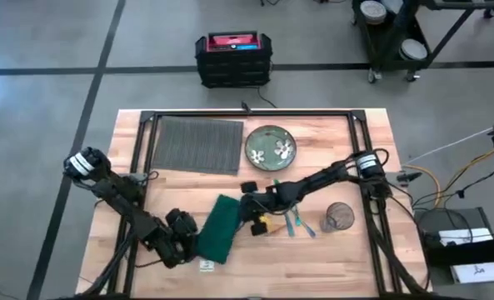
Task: Set table place
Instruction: Fold the green napkin
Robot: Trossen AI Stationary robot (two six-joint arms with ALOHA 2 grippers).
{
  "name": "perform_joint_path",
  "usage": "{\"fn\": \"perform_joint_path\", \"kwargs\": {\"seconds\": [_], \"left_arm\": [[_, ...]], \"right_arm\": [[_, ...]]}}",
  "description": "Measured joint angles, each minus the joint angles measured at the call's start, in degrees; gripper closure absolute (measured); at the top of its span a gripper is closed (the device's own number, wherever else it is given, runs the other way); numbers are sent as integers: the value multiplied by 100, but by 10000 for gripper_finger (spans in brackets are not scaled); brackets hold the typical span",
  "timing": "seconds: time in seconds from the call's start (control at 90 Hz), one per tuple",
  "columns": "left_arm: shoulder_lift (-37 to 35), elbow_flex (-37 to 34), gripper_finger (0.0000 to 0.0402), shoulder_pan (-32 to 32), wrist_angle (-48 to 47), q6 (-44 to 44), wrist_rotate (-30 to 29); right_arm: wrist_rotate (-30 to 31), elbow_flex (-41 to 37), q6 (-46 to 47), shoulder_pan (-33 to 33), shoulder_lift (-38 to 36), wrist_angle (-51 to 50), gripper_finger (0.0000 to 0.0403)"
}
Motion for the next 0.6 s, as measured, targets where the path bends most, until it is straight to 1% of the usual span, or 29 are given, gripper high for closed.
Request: {"fn": "perform_joint_path", "kwargs": {"seconds": [0.044,0.122,0.211,0.278,0.344,0.422,0.5,0.6], "left_arm": [[5,34,326,-141,-54,-224,-21],[6,164,326,-353,-366,-560,71],[-21,475,326,-494,-1177,-926,305],[-49,815,326,-511,-1916,-1004,445],[-107,1192,326,-517,-2404,-899,167],[-134,1510,326,-463,-2648,-460,-346],[-151,1665,326,-404,-2613,-71,-689],[-146,1632,326,-300,-2332,27,-713]], "right_arm": [[0,19,-98,-96,43,349,401],[23,174,-216,-224,106,461,401],[20,382,-233,-290,101,57,401],[-1,536,-138,-291,-45,-494,401],[-142,706,86,-245,-245,-1007,401],[-772,736,477,-106,-455,-1285,401],[-1285,630,791,109,-506,-1017,401],[-1247,417,887,396,-371,-486,401]]}}
